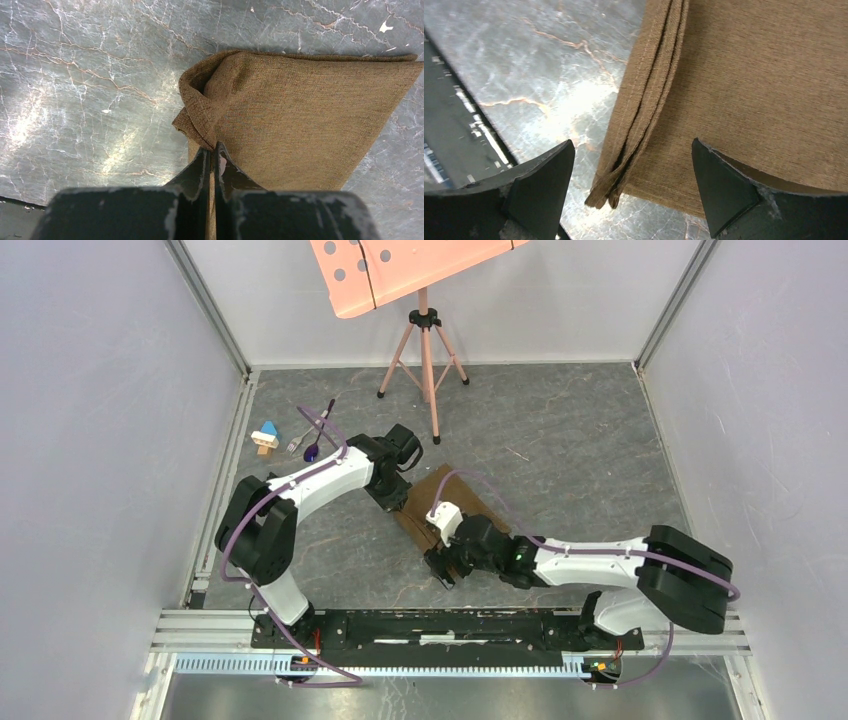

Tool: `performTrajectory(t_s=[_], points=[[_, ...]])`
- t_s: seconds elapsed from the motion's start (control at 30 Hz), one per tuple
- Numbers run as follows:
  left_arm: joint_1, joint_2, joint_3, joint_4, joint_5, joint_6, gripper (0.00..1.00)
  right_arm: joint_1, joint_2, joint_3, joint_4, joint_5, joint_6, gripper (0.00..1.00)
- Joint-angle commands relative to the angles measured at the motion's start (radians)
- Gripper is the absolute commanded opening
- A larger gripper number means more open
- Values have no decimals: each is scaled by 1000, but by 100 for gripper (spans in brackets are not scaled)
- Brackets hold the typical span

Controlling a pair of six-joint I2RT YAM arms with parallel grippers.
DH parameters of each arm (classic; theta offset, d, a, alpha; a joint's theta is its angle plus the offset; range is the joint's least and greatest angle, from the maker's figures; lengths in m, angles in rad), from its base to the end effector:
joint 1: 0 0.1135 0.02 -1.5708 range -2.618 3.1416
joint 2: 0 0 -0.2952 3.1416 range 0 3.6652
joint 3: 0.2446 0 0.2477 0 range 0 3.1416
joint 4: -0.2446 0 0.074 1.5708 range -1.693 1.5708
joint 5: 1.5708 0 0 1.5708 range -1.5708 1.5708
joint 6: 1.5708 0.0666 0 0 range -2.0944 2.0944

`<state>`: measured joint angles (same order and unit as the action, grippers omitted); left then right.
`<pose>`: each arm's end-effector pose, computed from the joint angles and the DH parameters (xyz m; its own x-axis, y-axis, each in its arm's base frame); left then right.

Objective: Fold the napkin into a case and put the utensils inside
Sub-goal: Fold the lower triangle-folded napkin at the center of the board.

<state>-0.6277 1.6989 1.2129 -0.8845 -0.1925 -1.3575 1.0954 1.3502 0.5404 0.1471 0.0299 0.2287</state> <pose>0.2713 -0.1811 0.2105 -0.7012 -0.6764 -0.2254 -0.6597 0.7354 -0.1548 0.1278 0.2440 0.1824 -0.4733 -0.4243 -0.7720 -0.7912 0.5900 0.1608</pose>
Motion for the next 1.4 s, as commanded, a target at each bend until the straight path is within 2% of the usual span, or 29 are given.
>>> performTrajectory(t_s=[0.0, 0.17, 0.37, 0.47, 0.57, 0.73, 0.83, 0.9, 0.93, 0.97, 1.03, 1.13, 1.27, 1.37], points=[[11, -15, 17, -2, -24, -19, 2, 69, 67, 77, -52, 266, -34, 92], [15, -19, 18, -2, -19, -12, 2, 168, 141, 163, -123, 439, -73, 88], [18, -17, 8, 3, -10, -12, 2, 270, 215, 253, -207, 638, -102, 72], [20, -18, 4, 11, -4, -8, 2, 300, 210, 259, -207, 697, -104, 54], [23, -17, 4, 12, -1, -4, 2, 301, 188, 244, -190, 702, -101, 45], [25, -17, 5, 15, -2, -1, 2, 300, 179, 242, -191, 705, -92, 19], [25, -17, 2, 14, 0, 1, 2, 298, 178, 237, -184, 699, -81, 9], [24, -17, 1, 13, 0, 4, 2, 297, 176, 231, -179, 692, -75, 5], [25, -17, -1, 13, -1, 4, 2, 294, 173, 225, -175, 686, -69, 5], [25, -19, -2, 13, -1, 4, 2, 289, 163, 216, -164, 666, -67, 13], [25, -18, -1, 12, 1, 6, 2, 271, 135, 186, -125, 613, -65, 36], [24, -22, 0, 12, 2, 10, 2, 241, 91, 140, -70, 533, -74, 54], [24, -25, 0, 14, 8, 12, 2, 237, 105, 124, -43, 489, -87, 66], [25, -24, 2, 13, 14, 13, 2, 237, 140, 121, -23, 461, -88, 68]])
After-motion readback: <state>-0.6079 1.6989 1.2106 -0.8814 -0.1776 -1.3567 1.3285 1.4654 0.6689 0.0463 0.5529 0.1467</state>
